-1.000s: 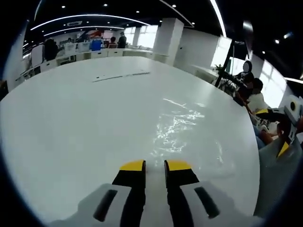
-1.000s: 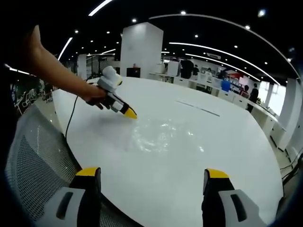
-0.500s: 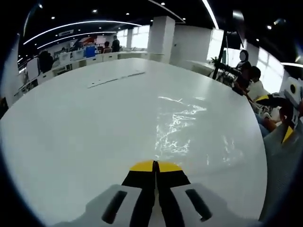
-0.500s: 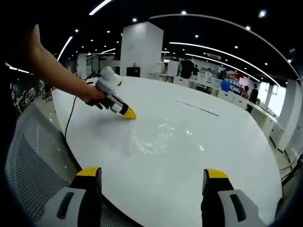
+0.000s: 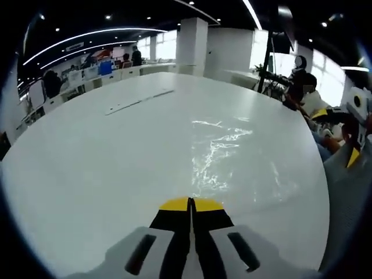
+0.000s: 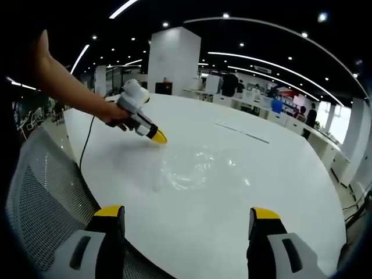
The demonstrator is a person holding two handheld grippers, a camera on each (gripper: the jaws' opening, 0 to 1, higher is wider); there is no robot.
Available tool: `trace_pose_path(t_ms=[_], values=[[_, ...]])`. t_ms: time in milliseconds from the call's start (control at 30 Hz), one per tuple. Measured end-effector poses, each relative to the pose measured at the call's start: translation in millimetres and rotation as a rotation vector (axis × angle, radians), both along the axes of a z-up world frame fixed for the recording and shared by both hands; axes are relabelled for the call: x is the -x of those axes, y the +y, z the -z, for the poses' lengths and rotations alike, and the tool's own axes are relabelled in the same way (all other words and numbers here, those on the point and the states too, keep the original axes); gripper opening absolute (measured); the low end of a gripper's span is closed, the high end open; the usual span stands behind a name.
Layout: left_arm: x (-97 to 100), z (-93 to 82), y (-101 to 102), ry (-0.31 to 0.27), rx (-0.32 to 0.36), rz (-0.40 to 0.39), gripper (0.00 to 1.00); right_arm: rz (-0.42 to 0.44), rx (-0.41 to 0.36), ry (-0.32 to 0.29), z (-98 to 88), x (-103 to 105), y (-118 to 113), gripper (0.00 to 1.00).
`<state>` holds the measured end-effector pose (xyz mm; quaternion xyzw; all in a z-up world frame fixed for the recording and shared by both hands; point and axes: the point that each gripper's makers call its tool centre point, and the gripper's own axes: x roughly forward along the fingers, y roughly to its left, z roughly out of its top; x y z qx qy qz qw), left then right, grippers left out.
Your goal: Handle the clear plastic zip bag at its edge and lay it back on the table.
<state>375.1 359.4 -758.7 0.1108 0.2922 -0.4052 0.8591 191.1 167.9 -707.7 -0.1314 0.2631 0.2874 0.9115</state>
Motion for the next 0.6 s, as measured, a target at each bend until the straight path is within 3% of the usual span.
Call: trace_pose_path(t_ms=[133, 400, 600], values=[[2.9, -9.3, 1, -0.047, -0.07, 0.075, 0.01, -0.007, 0.003, 0.003, 0.6, 1, 1, 0.88], [4.6, -11.1, 7, -0.072, -0.117, 0.155, 0.09, -0.007, 0.01, 0.0, 0.5, 1, 0, 0.89], [21.1, -12.9, 0, -0.102, -0.218, 0.319, 0.11, -0.006, 0.015, 0.0, 0.6, 1, 0, 0.89]])
